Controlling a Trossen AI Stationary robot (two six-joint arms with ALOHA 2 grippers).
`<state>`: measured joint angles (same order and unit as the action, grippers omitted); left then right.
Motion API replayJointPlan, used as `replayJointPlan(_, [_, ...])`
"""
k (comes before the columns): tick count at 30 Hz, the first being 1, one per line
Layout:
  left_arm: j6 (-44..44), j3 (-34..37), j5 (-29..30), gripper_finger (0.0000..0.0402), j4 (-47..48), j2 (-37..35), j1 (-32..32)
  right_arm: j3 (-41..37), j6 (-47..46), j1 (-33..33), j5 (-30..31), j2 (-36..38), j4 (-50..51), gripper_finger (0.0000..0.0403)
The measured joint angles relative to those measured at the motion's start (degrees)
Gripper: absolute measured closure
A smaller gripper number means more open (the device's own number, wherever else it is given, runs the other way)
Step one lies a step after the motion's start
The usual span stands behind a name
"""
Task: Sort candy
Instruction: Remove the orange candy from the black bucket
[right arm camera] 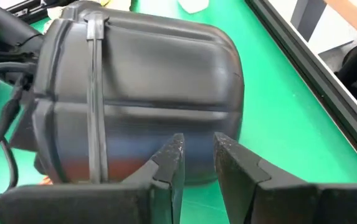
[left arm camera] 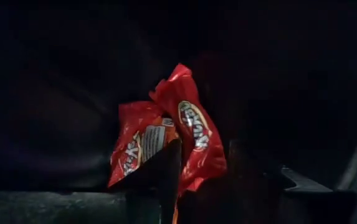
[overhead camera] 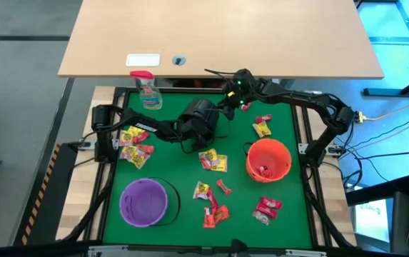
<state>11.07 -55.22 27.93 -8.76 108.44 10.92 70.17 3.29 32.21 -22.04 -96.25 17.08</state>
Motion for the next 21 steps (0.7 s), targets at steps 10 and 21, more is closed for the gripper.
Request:
replayJointPlan(10, [-0.58, 0.02, 6.68, 0.0243, 5.53, -4.02, -2.71, 0.0, 0.0, 0.0, -0.02, 0.0, 0.0, 0.0317])
replayJointPlan(21, [-6.54, 0.07, 7.05, 0.0239, 12.89, -4.1, 0.06, 0.0, 0.02, 0.0, -0.05, 0.0, -0.16, 0.0317])
